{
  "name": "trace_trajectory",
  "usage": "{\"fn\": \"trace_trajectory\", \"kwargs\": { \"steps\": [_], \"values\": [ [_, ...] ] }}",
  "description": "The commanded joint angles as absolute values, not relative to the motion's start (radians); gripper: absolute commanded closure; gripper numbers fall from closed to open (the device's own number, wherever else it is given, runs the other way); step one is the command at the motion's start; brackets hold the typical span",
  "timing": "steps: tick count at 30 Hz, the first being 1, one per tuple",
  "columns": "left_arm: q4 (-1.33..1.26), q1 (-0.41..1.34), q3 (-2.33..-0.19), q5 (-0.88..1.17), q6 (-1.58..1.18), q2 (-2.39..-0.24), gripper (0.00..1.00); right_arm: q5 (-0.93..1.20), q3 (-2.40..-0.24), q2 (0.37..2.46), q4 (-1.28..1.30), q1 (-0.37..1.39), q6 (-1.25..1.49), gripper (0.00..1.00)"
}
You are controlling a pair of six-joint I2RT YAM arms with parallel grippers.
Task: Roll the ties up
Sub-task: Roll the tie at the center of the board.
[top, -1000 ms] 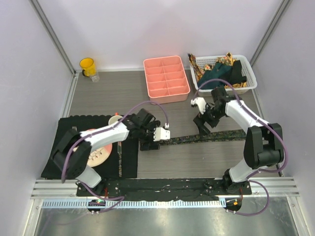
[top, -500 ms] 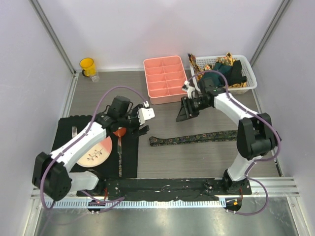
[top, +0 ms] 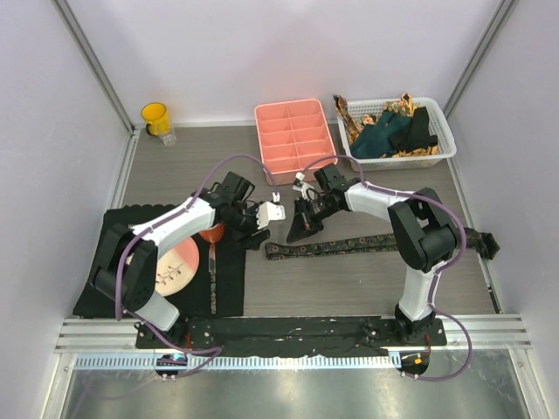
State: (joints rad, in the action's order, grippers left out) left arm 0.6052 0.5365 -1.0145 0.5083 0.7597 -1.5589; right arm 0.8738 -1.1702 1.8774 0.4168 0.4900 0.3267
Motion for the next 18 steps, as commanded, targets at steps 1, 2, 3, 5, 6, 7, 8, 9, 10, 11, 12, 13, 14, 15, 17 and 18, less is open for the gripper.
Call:
{"fn": "trace_trajectory", "kwargs": {
  "steps": [1,2,3,5,6,7,8,9,10,11,12,13,14,15,17,18],
  "values": [
    [0.670,0.554,-1.072,0.545,0.770,-1.565,0.35,0.881,-1.138,1.885,0.344,0.523,0.390,0.99],
    [0.679,0.554,-1.074,0.561,0.772,-1.565,0.33,0.871,-1.131,1.888,0.336,0.525,0.394,0.99],
    [0.687,0.555,-1.074,0.577,0.778,-1.565,0.31,0.862,-1.124,1.888,0.324,0.525,0.397,0.99],
    [0.692,0.563,-1.066,0.586,0.791,-1.575,0.27,0.825,-1.120,1.890,0.331,0.525,0.374,0.99],
    [0.701,0.568,-1.068,0.587,0.801,-1.581,0.26,0.821,-1.118,1.897,0.334,0.525,0.373,0.99],
    [0.713,0.581,-1.077,0.584,0.805,-1.586,0.25,0.825,-1.115,1.902,0.336,0.525,0.373,0.99],
    [0.713,0.584,-1.081,0.580,0.801,-1.598,0.24,0.821,-1.112,1.907,0.336,0.525,0.370,0.99],
    [0.710,0.589,-1.084,0.578,0.795,-1.604,0.24,0.819,-1.112,1.910,0.339,0.525,0.370,0.99],
    [0.707,0.592,-1.092,0.575,0.789,-1.612,0.24,0.815,-1.117,1.911,0.348,0.523,0.362,0.99],
    [0.706,0.597,-1.095,0.568,0.779,-1.618,0.24,0.808,-1.126,1.911,0.362,0.523,0.348,0.99],
    [0.701,0.601,-1.097,0.560,0.775,-1.634,0.24,0.796,-1.124,1.917,0.371,0.525,0.335,0.99],
    [0.677,0.609,-1.095,0.539,0.766,-1.638,0.25,0.789,-1.124,1.922,0.374,0.525,0.327,0.99],
    [0.664,0.612,-1.094,0.534,0.747,-1.643,0.25,0.785,-1.123,1.930,0.377,0.523,0.321,0.99],
    [0.652,0.614,-1.091,0.526,0.735,-1.649,0.26,0.770,-1.121,1.939,0.382,0.525,0.307,0.99],
    [0.623,0.620,-1.089,0.520,0.713,-1.661,0.30,0.758,-1.117,1.957,0.380,0.525,0.296,0.99],
    [0.620,0.621,-1.091,0.522,0.700,-1.666,0.32,0.753,-1.117,1.963,0.380,0.525,0.290,0.99]
  ]
}}
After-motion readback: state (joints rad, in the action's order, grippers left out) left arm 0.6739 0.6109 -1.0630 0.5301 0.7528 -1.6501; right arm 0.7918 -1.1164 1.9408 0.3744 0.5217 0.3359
